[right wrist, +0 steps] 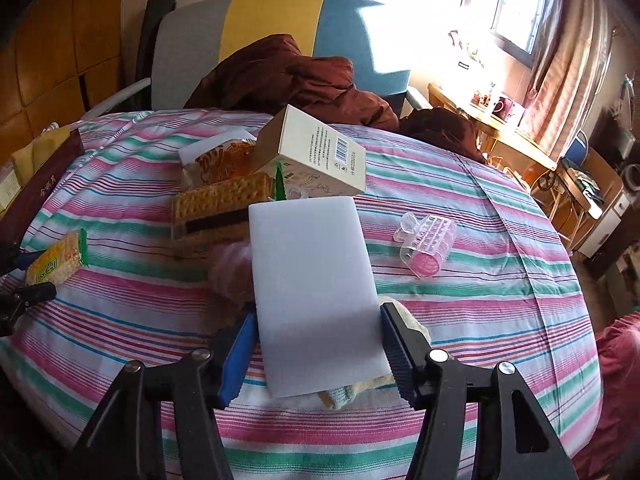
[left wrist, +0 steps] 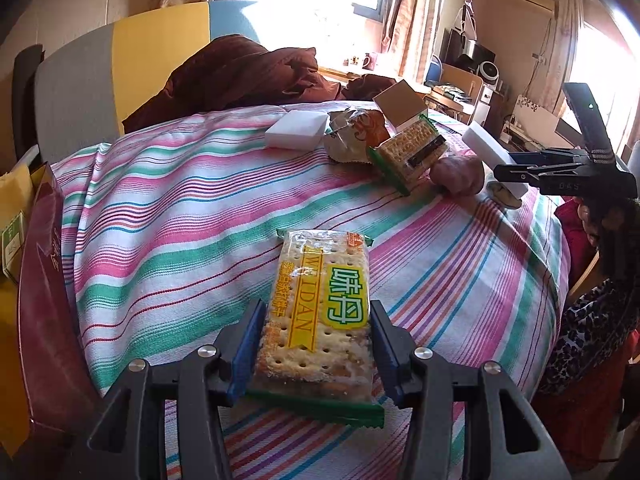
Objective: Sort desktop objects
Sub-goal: 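Carry the cracker pack and white sponge over the gold tray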
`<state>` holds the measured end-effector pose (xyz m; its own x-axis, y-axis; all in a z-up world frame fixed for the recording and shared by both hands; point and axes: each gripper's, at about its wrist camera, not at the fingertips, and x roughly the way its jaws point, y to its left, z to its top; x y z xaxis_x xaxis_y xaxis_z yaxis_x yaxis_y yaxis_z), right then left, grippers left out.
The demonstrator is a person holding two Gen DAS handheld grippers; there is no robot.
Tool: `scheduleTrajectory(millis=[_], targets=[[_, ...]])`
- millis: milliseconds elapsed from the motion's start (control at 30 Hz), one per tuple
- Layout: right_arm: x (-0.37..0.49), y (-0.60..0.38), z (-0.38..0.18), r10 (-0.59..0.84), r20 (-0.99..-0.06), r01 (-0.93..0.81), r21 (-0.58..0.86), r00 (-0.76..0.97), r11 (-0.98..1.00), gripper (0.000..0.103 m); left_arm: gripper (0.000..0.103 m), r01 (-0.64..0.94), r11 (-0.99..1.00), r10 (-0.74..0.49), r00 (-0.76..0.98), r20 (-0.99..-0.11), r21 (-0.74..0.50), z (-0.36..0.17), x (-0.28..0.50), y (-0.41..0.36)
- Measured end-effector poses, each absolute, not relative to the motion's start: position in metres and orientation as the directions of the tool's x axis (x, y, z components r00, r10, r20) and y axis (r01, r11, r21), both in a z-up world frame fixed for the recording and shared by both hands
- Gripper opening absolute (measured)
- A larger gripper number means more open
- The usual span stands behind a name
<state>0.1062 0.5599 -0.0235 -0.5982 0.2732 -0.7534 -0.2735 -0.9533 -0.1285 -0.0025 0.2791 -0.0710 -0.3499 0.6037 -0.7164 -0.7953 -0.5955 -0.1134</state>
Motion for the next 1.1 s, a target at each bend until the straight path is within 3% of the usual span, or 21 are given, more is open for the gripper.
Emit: scheduleTrajectory(millis=[367, 800, 1100], targets=[[0.117, 0.503, -0.028, 0.210, -0.708, -0.305, 0.008, -0.674, -0.952, 0.060, 0.050, -0.787, -0.614, 0.582, -0.400, -0.708, -0.060, -0.069, 0.007, 0.276], [0.090, 0.433, -0.042, 0.080, -0.681, -0.228, 0.130, -0.728, -0.965, 0.060, 0.049, -0.771, -0.626, 0.622, -0.404, -0.671, -0.115, -0.048, 0.021, 0.231], [0.064, 0.388, -0.029, -0.020, -0.655, -0.116, 0.163, -0.755, -0.980, 0.060, 0.049, -0.733, -0.667, 0.647, -0.482, -0.590, -0.133, -0.011, 0.033, 0.183]])
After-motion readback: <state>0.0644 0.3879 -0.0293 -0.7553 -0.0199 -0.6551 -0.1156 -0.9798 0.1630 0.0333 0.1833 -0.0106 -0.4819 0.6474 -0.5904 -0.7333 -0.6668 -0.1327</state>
